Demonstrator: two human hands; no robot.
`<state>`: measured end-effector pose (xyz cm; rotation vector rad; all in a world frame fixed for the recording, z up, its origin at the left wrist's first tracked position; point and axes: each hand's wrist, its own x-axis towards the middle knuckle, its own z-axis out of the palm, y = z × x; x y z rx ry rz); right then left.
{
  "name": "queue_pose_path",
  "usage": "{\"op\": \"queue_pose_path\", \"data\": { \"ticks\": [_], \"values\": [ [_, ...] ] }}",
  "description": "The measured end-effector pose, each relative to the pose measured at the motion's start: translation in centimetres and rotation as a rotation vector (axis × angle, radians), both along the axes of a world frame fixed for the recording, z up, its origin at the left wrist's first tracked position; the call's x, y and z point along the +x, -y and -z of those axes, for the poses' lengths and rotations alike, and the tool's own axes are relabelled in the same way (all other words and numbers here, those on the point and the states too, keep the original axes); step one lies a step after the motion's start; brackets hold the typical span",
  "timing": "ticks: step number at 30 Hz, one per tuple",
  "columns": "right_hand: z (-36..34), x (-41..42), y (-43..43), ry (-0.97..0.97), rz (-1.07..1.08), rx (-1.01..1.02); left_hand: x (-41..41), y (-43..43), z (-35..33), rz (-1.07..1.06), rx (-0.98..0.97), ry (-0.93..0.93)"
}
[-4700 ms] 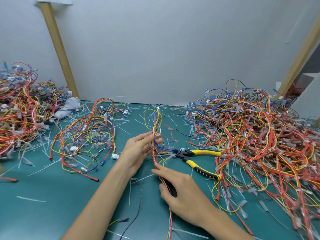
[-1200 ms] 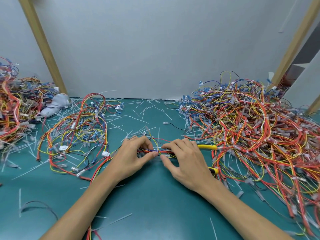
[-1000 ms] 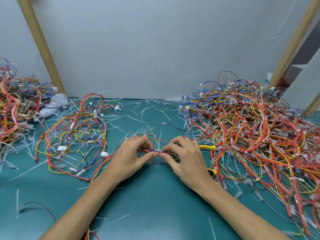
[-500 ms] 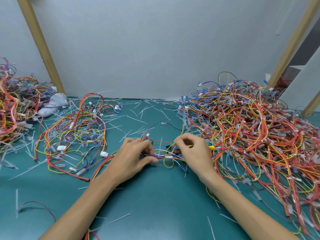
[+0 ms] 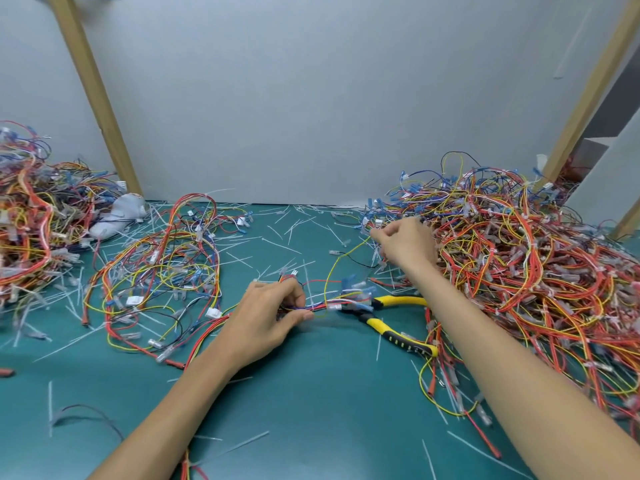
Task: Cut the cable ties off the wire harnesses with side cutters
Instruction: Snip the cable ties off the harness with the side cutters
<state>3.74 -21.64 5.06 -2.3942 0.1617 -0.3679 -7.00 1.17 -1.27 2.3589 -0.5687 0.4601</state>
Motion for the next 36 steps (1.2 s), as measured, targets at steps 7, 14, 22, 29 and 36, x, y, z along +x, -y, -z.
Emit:
{"op": "queue_pose_path", "data": {
  "ticks": [7,14,22,29,36],
  "values": [
    [0.4,-2.0,0.8,0.093,-0.154,-0.288,0.1,-0.6,0.5,-0.044,0.037,0.042],
    [1.4,-8.5,3.4,-0.221,-0.455,-0.76,0.4,-0.9,0.5,-0.086,0.014,0.078],
    [2.9,-10.7,4.2,-0.203,-0.403,-0.99,0.4,-1.3,0.3,-0.104,-0.044,0.034],
    [2.9,-9.8,2.8,-0.041,-0.167,-0.89,0.4,-1.5,0.3,-0.103,-0.112,-0.024],
    [0.4,-7.1,3.7,0.111,-0.088,-0.213,0.4,-1.4,0.3,-0.116,-0.09,-0.009]
  ]
}}
